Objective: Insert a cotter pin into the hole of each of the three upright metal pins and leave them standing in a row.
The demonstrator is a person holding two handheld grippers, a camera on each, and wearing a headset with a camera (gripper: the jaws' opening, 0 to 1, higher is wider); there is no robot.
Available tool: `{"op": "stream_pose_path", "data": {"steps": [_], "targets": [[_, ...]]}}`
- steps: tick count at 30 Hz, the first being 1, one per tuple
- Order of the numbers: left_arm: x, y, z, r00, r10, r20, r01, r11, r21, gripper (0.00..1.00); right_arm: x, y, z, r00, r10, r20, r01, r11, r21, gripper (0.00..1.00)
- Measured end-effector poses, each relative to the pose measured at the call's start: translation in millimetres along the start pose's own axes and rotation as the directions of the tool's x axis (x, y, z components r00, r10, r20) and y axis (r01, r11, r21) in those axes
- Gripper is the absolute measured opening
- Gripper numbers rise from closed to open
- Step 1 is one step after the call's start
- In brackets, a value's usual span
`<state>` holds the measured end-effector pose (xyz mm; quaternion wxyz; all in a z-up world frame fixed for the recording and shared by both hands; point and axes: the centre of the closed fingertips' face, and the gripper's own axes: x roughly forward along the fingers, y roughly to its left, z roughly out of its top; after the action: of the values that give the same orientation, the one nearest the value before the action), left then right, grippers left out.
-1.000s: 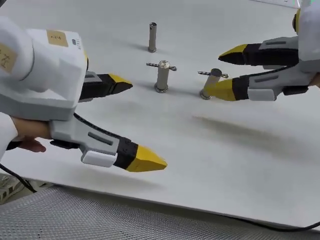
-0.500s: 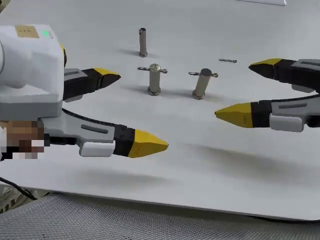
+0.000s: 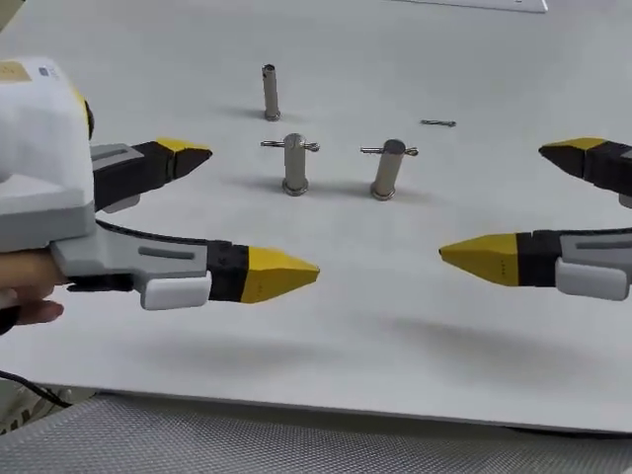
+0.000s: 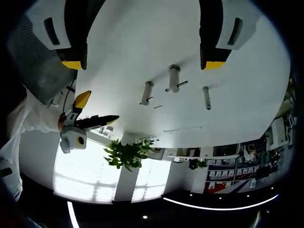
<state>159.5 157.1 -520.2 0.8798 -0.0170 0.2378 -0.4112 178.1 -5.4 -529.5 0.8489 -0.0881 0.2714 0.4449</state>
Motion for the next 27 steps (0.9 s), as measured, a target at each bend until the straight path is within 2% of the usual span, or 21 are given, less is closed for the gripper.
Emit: {"op": "stream_pose_path", "data": {"steps": [5, 8, 11, 16, 18, 19, 20, 24, 25, 27], "targets": [[3.4, 9.7, 13.8, 0.9992, 0.033, 0.022, -0.034, 0.999, 0.037, 0.98, 0.4, -0.5, -3.4, 1.0000, -0.001, 0.005, 0.001, 1.000, 0.023, 0.98], [6.6, 25.1, 28.4, 0.9955, 0.069, 0.065, -0.071, 0.997, 0.022, 0.96, -0.6, 0.7, -4.3, 1.0000, -0.004, 0.006, 0.004, 1.000, 0.031, 0.98], [10.6, 41.5, 40.1, 0.9906, 0.105, 0.087, -0.108, 0.994, 0.025, 0.94, -1.4, 1.7, -6.6, 1.0000, -0.006, 0.005, 0.005, 0.999, 0.041, 0.98], [21.7, 66.5, 60.3, 0.9782, 0.166, 0.124, -0.171, 0.985, 0.025, 0.94, -4.6, 0.8, -11.9, 0.9999, -0.015, -0.005, 0.015, 0.998, 0.053, 0.98], [25.3, 74.4, 66.5, 0.9719, 0.187, 0.144, -0.188, 0.982, -0.002, 0.93, -5.8, -0.5, -14.0, 0.9997, -0.024, -0.010, 0.024, 0.998, 0.059, 0.98], [28.1, 82.1, 69.4, 0.9654, 0.210, 0.154, -0.207, 0.978, -0.038, 0.91, -6.6, -2.2, -15.7, 0.9994, -0.032, -0.013, 0.033, 0.997, 0.071, 0.98], [30.2, 85.2, 68.8, 0.9664, 0.214, 0.143, -0.210, 0.977, -0.039, 0.89, -7.4, -3.3, -17.2, 0.9990, -0.043, -0.015, 0.044, 0.996, 0.083, 0.98], [41.5, 100.2, 70.8, 0.9605, 0.247, 0.128, -0.247, 0.969, -0.016, 0.86, -10.8, -4.2, -21.7, 0.9984, -0.055, -0.016, 0.056, 0.995, 0.081, 0.98], [43.2, 102.7, 71.3, 0.9597, 0.250, 0.128, -0.250, 0.968, -0.020, 0.85, -11.8, -4.6, -19.8, 0.9982, -0.060, 0.000, 0.060, 0.996, 0.064, 0.98], [48.2, 109.1, 71.7, 0.9566, 0.263, 0.126, -0.261, 0.965, -0.032, 0.81, -13.5, -3.3, -16.4, 0.9979, -0.060, 0.024, 0.058, 0.995, 0.085, 0.98]]}}
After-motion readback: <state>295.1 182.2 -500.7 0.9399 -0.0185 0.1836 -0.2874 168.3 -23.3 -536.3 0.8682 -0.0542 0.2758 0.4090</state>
